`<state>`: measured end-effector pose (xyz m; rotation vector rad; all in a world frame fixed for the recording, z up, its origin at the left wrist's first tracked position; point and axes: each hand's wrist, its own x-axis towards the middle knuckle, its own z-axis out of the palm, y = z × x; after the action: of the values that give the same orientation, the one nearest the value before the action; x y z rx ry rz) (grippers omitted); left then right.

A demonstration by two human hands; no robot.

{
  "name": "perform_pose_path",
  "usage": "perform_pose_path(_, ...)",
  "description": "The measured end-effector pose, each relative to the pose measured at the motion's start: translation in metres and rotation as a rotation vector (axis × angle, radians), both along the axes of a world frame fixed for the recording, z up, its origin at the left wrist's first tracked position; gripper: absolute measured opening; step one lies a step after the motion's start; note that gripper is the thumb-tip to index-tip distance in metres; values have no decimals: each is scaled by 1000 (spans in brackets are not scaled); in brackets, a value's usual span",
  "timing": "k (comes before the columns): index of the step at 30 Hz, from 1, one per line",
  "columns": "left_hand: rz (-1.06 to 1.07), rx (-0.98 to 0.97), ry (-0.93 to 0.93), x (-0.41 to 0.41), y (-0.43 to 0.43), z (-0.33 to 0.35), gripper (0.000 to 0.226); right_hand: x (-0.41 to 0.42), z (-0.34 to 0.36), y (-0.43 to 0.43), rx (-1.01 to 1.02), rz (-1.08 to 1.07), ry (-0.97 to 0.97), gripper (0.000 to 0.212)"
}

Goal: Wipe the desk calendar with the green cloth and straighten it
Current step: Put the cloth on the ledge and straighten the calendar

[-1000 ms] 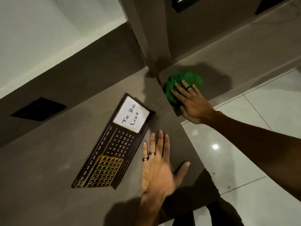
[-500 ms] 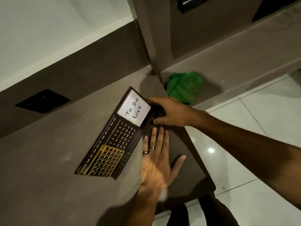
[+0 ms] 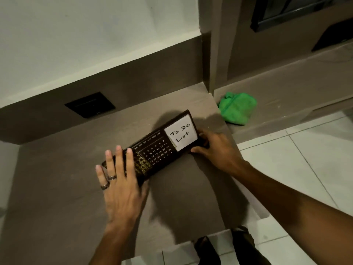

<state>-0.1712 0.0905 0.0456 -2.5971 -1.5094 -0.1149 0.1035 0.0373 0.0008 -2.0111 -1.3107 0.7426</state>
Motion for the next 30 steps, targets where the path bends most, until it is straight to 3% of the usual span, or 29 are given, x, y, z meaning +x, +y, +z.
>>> perform_pose_path(10, -79, 18, -17, -41, 64, 0, 131, -48, 1, 28, -15, -88, -36, 51)
perform_pose_path(16, -79, 74, 115, -40, 89, -7, 142, -50, 1, 40, -1, -123, -19, 54)
perform_pose_path(24, -92, 171, 281, -42, 91, -9, 133, -49, -7, 42, -22, -125, 3, 49)
perform_pose_path(30, -76, 81, 150, -38, 89, -5, 142, -47, -8, 42, -21, -92, 11, 55)
